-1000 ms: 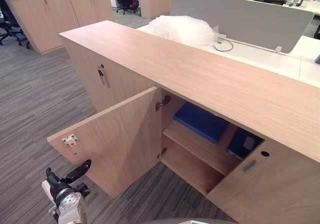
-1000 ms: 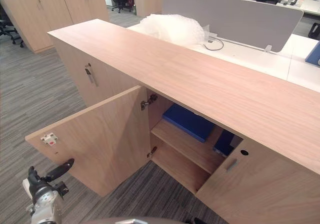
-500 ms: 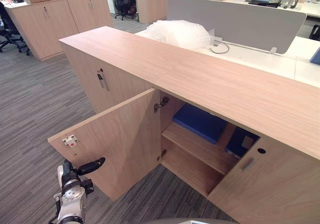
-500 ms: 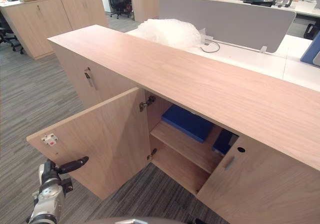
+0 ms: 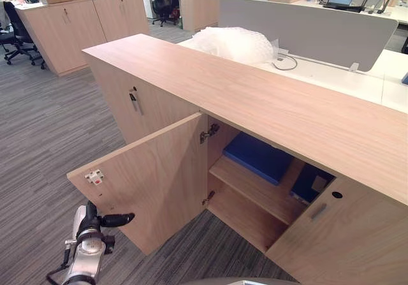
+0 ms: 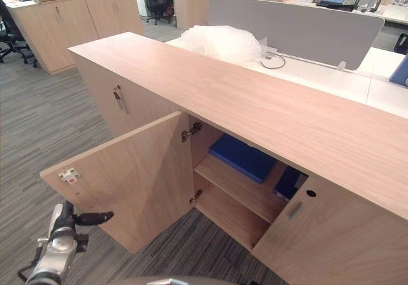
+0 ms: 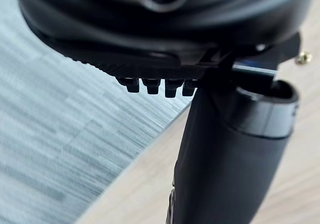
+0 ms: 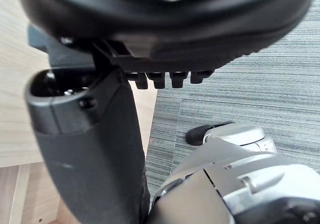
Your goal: Walk over to the cabinet, pick up the folder, carry it to the office cabinet, place the folder inside the office cabinet, then close the office cabinet door
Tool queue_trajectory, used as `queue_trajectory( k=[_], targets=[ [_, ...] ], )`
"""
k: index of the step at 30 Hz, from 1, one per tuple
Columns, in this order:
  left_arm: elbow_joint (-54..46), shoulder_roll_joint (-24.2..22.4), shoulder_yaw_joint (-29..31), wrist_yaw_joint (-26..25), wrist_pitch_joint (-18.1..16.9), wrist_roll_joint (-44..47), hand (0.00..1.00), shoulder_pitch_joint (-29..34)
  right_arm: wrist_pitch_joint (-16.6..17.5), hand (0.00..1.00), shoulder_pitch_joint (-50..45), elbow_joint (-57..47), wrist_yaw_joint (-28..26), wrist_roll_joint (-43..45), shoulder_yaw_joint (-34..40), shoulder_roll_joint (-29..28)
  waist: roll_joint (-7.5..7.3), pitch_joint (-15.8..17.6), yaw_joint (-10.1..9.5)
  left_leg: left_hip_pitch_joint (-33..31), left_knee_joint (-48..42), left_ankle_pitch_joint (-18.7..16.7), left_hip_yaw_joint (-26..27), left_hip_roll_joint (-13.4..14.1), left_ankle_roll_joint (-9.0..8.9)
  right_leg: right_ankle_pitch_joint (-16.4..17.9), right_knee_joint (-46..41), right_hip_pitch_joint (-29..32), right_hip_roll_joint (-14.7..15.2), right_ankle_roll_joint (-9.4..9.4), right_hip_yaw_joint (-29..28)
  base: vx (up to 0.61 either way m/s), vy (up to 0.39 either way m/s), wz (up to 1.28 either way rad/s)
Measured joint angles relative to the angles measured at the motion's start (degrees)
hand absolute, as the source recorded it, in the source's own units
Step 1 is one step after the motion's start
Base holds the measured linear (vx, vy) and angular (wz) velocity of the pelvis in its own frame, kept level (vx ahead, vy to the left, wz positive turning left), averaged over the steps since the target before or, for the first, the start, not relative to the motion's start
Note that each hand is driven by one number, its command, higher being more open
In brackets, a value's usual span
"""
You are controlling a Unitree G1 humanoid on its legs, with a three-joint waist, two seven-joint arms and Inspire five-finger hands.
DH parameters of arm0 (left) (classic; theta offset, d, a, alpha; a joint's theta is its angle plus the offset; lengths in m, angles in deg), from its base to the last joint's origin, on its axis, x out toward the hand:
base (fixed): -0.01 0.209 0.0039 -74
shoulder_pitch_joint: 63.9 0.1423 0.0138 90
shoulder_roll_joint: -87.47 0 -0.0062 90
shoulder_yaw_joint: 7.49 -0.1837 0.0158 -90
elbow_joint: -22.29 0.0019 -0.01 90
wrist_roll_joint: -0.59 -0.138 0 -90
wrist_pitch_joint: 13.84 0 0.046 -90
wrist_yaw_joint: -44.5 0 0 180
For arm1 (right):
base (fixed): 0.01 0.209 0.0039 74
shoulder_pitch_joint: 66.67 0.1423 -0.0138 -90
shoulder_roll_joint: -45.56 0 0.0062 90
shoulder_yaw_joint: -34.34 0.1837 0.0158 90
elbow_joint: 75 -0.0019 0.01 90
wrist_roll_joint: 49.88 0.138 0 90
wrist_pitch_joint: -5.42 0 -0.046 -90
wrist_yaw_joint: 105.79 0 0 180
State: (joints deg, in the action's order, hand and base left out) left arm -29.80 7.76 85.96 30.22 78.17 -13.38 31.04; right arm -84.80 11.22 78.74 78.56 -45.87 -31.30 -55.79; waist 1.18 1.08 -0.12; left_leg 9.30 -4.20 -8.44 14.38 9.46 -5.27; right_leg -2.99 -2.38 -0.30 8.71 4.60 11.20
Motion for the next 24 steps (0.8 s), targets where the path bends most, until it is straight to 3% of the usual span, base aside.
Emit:
queue_trajectory(
  k=[3, 7, 15, 19, 24],
  targets=[
    [-4.1, 1.7, -4.5, -2.6, 0.5, -13.9, 1.0, 3.4, 1.1, 1.0, 0.0, 1.2, 0.1, -1.8, 1.5, -0.1, -0.04, 0.0, -0.8, -0.4, -0.2, 0.0, -1.0, 0.0, -0.02, 0.2, 0.0, -0.6, 0.1, -0.17, -0.1, 0.0, 0.009, 0.21],
    [-9.9, 3.1, -9.2, -3.5, 1.1, -21.5, 1.0, 7.5, 1.6, 1.0, 0.0, 1.5, 1.2, -4.6, 1.6, 0.3, -0.08, 0.0, -2.35, -0.8, -0.6, 0.0, -1.9, 0.0, -0.23, 0.3, 0.0, -0.8, 0.2, 0.08, -0.9, -0.01, 0.012, 0.15],
    [-18.2, 4.9, -18.7, -4.6, 1.0, -22.7, 1.0, 14.4, 1.7, 1.0, 0.7, 2.3, 3.4, -6.3, 1.3, 1.3, 0.41, -0.4, -2.81, -3.1, -2.5, 0.0, -4.1, -0.2, -0.66, 0.4, -0.1, -0.7, 0.8, 2.51, -1.5, -0.05, 0.001, 0.14],
    [-20.0, 4.9, -27.4, -3.6, 0.9, -22.7, 1.0, 16.7, 1.7, 1.0, 0.9, 2.3, 4.6, -6.5, -0.6, 1.9, 0.72, -0.4, -2.84, -3.6, -3.2, -0.2, -4.2, -0.9, -0.87, 0.2, 0.2, -0.7, 1.2, 3.61, -2.7, -0.08, 0.025, 0.01],
    [-20.5, 4.4, -40.0, -0.8, -4.3, -23.2, 1.0, 14.7, 1.8, 1.0, 1.4, 2.3, 6.1, -6.7, -3.2, 1.4, 0.36, -0.6, -1.72, -3.7, -3.3, 0.0, -4.1, -1.4, -0.53, -0.4, 1.2, -0.5, 1.3, 4.51, -4.6, -0.07, 0.014, -0.04]
  ],
)
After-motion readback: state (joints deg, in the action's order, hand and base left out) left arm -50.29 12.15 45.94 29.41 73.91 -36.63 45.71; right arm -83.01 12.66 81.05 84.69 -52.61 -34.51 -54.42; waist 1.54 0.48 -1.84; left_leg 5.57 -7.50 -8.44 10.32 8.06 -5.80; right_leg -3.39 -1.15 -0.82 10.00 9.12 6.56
